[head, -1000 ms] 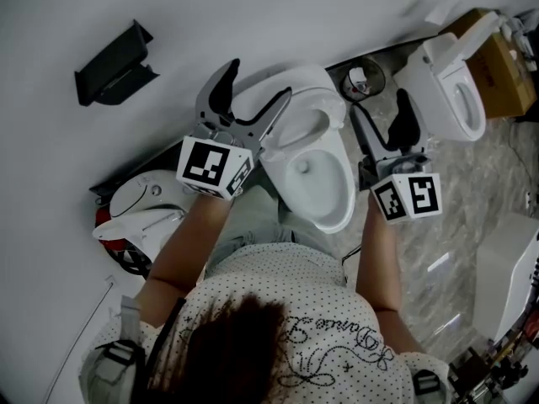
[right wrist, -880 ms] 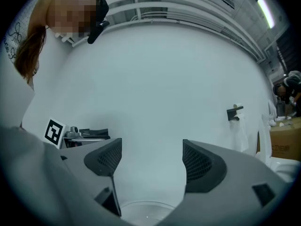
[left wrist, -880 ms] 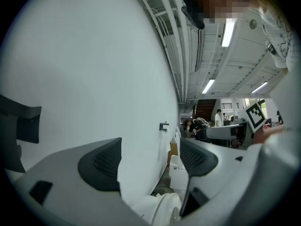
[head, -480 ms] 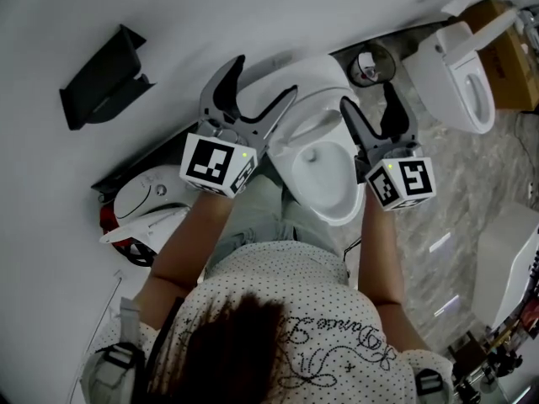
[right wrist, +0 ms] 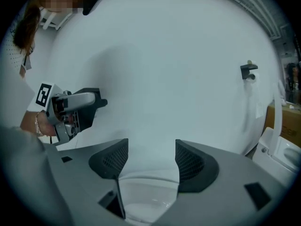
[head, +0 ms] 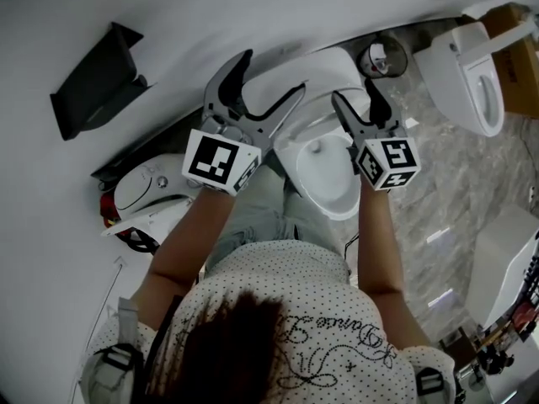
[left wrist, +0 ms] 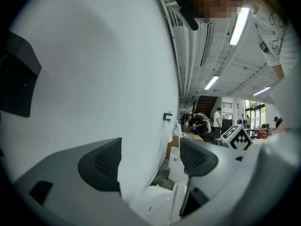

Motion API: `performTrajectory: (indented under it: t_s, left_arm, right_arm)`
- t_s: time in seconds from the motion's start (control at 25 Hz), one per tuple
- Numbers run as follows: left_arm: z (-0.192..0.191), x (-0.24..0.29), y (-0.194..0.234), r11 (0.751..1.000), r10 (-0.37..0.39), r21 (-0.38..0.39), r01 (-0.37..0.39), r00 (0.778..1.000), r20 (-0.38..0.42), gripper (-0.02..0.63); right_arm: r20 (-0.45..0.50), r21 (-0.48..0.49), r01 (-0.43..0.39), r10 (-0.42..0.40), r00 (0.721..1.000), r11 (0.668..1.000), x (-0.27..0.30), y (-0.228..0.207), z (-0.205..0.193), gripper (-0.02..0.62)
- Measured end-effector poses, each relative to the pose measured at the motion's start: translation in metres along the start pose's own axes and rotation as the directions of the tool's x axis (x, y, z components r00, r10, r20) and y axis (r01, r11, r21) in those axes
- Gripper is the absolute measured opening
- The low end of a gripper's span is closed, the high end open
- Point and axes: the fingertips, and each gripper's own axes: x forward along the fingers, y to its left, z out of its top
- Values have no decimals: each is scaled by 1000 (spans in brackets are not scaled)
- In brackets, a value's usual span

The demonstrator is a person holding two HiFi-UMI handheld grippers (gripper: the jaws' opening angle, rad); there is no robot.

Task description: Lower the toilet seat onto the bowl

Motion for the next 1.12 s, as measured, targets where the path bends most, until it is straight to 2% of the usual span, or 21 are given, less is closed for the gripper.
performTrajectory:
  t_s: [0.44,0.68,1.12]
  left_arm:
    - [-8,7,10,1000,9,-2,-9,1000,-28,371]
    - [-10,7,14,1000,19,-1,-19,999,-34,371]
    - [-8,-2,8,999,46,2,-46,999,-27,371]
  right_arm:
    - [-158,31,-46,50,986,998,33,-5,-60,216]
    - [-234,39,-61,69,970,997,38,-1,-79,192]
    - [-269,71,-81,98,958,994,35,0,-84,189]
